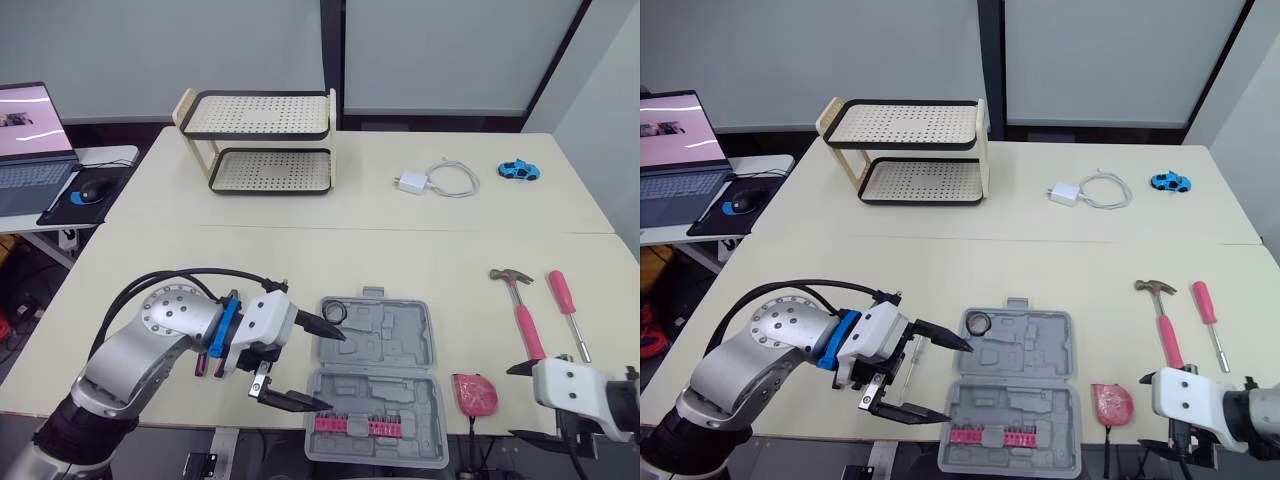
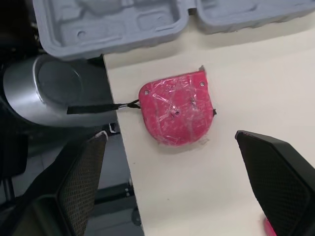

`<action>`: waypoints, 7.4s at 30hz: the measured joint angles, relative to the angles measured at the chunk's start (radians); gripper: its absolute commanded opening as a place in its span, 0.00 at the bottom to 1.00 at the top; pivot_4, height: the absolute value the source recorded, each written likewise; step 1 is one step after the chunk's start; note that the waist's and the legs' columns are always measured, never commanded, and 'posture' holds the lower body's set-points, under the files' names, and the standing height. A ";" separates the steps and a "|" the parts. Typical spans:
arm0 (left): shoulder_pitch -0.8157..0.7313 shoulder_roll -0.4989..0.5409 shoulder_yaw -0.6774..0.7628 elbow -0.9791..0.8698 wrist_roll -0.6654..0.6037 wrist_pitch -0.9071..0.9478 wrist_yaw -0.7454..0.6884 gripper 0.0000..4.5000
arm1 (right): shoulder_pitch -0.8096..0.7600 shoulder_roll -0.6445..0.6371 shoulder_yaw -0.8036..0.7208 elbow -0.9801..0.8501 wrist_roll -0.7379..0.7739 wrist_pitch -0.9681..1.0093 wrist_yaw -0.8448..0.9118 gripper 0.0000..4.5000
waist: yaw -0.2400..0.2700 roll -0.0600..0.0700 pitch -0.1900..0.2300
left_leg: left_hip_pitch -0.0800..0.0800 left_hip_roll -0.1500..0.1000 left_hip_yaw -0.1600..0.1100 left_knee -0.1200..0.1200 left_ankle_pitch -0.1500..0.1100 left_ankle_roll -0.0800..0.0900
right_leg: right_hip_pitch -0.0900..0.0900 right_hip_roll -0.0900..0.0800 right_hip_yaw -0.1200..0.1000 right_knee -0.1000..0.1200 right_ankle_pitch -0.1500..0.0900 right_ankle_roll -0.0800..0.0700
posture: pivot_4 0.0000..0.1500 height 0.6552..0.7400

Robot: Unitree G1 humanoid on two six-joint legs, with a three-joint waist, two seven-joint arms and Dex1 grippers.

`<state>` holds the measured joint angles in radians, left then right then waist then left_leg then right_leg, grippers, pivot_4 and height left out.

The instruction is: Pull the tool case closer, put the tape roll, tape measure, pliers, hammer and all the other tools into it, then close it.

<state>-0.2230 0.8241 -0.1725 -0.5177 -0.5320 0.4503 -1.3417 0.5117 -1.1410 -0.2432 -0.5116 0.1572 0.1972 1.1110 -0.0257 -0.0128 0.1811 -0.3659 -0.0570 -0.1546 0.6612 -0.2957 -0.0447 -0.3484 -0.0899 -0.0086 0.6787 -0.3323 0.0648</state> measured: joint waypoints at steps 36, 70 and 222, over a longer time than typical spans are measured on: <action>0.050 -0.021 -0.037 0.019 0.027 -0.110 -0.018 1.00 | -0.371 0.093 0.397 0.344 -0.240 -0.231 0.017 1.00 | 0.001 0.000 0.000 | 0.000 0.000 -0.003 0.000 0.000 -0.001 | 0.000 0.000 0.001 0.000 0.000 0.000 | 1.00 0.90; -0.062 -0.018 -0.002 0.195 0.163 -0.129 0.098 1.00 | -0.827 -0.023 0.447 -0.148 -0.002 0.715 0.071 0.71 | -0.002 0.001 0.001 | -0.003 0.000 -0.006 0.000 0.000 0.000 | -0.004 0.000 -0.001 0.000 0.000 0.000 | 1.00 0.90; 0.091 0.046 0.360 0.408 0.155 -0.094 0.227 1.00 | -0.552 0.318 0.133 0.118 0.021 0.179 -0.176 0.15 | -0.003 -0.001 -0.010 | -0.015 -0.001 -0.006 0.002 0.007 -0.010 | -0.022 0.000 0.001 0.011 0.002 -0.001 | 1.00 0.90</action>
<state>-0.1315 0.8704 0.1876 -0.1099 -0.3773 0.3568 -1.1150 -0.0399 -0.8226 -0.1102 -0.3939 0.1782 0.3758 0.9354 -0.0292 -0.0141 0.1715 -0.3810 -0.0577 -0.1606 0.6634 -0.2891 -0.0549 -0.3702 -0.0901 -0.0078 0.6895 -0.3299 0.0640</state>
